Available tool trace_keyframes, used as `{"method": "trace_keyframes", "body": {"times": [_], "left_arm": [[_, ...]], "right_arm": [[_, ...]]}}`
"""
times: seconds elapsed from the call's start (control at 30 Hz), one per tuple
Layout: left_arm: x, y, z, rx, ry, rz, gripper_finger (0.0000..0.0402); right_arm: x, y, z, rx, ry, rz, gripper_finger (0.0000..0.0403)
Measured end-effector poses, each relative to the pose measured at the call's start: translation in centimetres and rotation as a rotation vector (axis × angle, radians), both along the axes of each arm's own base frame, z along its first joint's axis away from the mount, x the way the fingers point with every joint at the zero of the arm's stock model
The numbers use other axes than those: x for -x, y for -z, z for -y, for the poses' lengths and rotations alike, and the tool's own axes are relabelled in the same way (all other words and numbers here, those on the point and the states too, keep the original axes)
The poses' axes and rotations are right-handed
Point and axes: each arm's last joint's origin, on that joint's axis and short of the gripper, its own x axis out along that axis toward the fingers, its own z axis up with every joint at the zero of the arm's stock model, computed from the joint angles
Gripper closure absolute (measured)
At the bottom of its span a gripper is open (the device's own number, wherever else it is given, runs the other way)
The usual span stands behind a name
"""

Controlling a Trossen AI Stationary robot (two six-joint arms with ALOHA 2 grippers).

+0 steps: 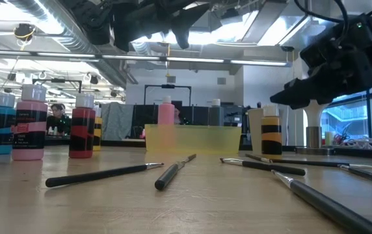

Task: Pick & Place Paint Supplies
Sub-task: Put the small yellow paint bottle into the yellow bin

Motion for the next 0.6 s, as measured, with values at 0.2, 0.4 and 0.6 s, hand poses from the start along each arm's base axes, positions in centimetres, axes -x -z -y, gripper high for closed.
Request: {"method": "trace_keyframes", "body": {"times": [0.2,0.4,0.6], "left_arm": [[0.00,0.00,0.00,0.000,0.000,0.000,0.0265],[0.00,0.00,-0.01,0.000,-0.001,0.000,0.0265],[0.00,0.00,-0.02,-0.009,-0.004,0.004,0.0265]], "right_arm": [[0.01,0.09,-0.11,-0.005,-0.005,-0.010,0.0189],[0.00,0.16,-0.55,-0.001,-0.032,-0.016,0.0189],[-0.01,0.16,-0.57,0.009,-0.012,-0.017,0.0189]]}}
